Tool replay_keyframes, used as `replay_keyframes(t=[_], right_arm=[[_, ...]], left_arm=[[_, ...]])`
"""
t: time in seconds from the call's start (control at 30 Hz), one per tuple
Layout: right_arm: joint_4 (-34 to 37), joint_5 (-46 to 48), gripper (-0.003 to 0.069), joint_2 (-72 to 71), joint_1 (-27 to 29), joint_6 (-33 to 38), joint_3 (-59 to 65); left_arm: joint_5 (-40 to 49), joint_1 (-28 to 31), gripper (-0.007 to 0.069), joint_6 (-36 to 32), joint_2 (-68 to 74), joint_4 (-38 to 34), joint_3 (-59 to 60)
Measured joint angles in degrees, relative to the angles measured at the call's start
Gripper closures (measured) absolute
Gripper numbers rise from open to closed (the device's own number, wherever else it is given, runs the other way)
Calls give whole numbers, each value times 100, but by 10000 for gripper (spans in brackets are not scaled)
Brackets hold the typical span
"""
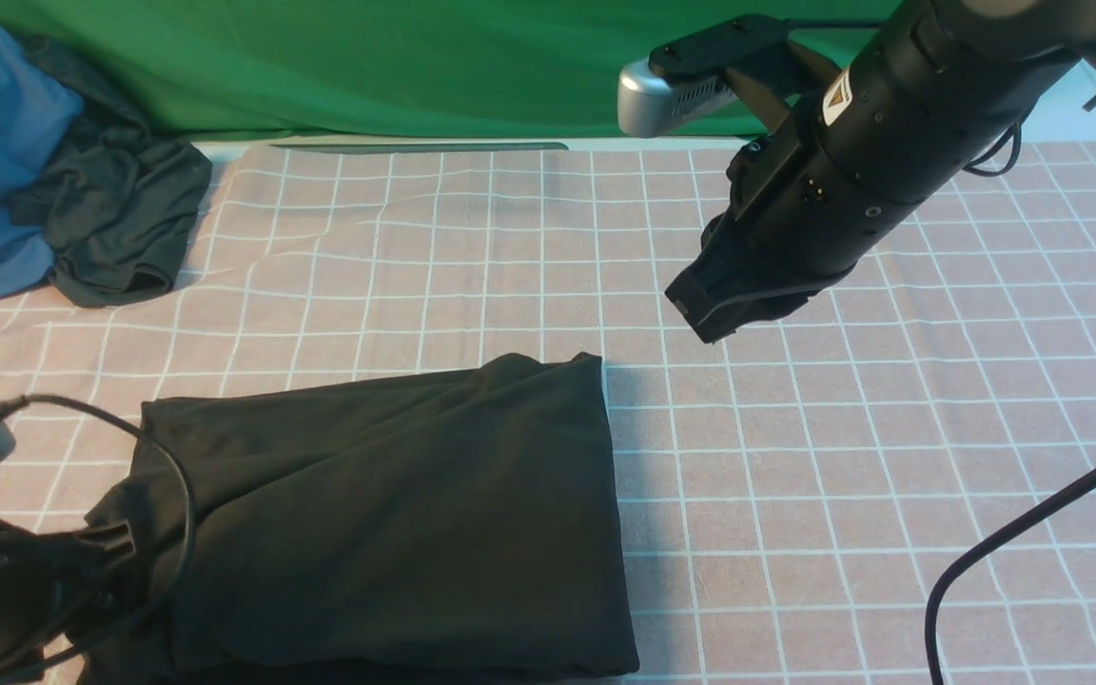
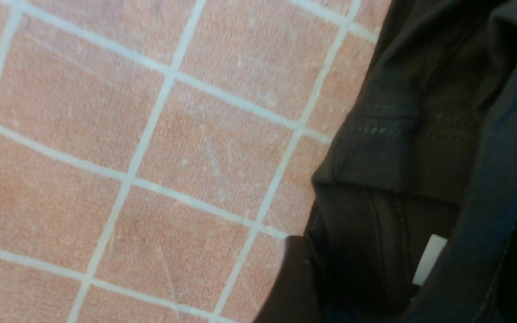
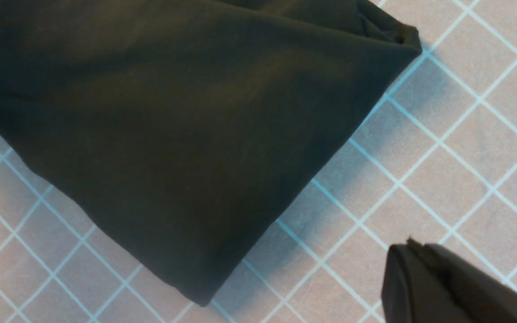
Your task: Fold a long-sleeved shirt over a pink coffee tablecloth.
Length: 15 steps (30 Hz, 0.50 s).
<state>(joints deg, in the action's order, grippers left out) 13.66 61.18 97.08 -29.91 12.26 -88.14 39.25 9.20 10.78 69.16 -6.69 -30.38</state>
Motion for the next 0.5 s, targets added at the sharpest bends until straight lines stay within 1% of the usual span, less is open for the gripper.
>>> replay_keyframes(t=[0.07, 0.13, 0.2, 0.27, 0.3, 0.33, 0.37, 0.4, 0.5], right_arm=[[5, 0, 620, 0, 0, 5, 0], [5, -3, 620, 0, 0, 5, 0], [5, -3, 620, 0, 0, 5, 0], [11, -3, 620, 0, 0, 26, 0], [11, -3, 620, 0, 0, 26, 0], [11, -3, 620, 0, 0, 65, 0], [11, -3, 620, 0, 0, 96, 0], [11, -3, 620, 0, 0, 115, 0], [11, -3, 620, 0, 0, 135, 0]], left_arm=[[-46, 0, 116, -80, 120, -26, 0], [-75, 0, 186, -121, 242, -45, 0], [-53, 0, 295, -139, 379, -99, 0], [134, 0, 432, -145, 454, -97, -80], [199, 0, 461, -159, 454, -77, -94], [412, 0, 538, -169, 460, 45, -225], [566, 0, 564, -157, 441, 186, -338], [655, 0, 573, -128, 433, 308, -431], [1007, 0, 576, 4, 349, 669, -721]])
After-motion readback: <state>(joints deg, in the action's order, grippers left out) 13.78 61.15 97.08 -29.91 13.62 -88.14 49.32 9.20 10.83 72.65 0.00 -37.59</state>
